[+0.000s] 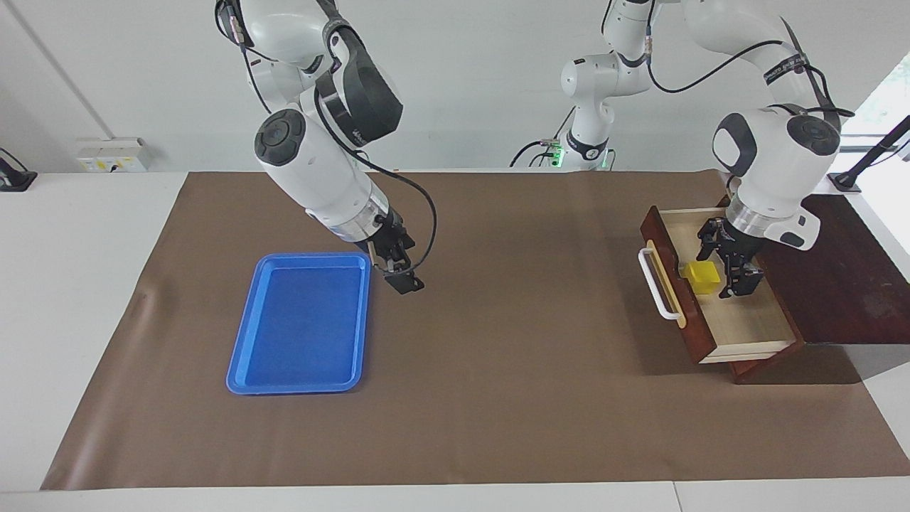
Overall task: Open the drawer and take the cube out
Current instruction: 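Lower the left gripper into the drawer and grasp the yellow cube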
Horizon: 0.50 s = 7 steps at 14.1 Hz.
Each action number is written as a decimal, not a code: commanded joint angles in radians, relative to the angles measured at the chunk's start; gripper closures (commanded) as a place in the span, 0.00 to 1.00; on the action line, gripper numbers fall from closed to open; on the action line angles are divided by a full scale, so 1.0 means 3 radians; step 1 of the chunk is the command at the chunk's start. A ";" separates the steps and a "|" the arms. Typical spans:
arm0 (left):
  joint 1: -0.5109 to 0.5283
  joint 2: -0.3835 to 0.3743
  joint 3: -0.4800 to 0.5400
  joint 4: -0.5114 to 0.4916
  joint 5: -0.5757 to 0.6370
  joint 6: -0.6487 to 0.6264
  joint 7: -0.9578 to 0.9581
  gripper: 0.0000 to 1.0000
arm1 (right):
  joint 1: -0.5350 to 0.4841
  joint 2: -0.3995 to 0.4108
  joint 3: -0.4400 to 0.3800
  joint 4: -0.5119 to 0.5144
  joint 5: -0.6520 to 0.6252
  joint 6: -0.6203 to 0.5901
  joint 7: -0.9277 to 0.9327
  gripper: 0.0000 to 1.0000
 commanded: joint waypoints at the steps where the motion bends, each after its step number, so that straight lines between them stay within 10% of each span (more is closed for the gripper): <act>1: 0.0026 -0.0049 -0.0026 -0.0120 0.0075 0.0101 -0.0049 0.00 | -0.0016 0.0042 -0.0002 0.0090 -0.0005 -0.0068 0.0045 0.05; 7: -0.0010 -0.0029 -0.0020 -0.0079 0.0080 0.0096 -0.0054 1.00 | -0.0021 0.0042 -0.0002 0.0090 -0.0005 -0.0058 0.0035 0.05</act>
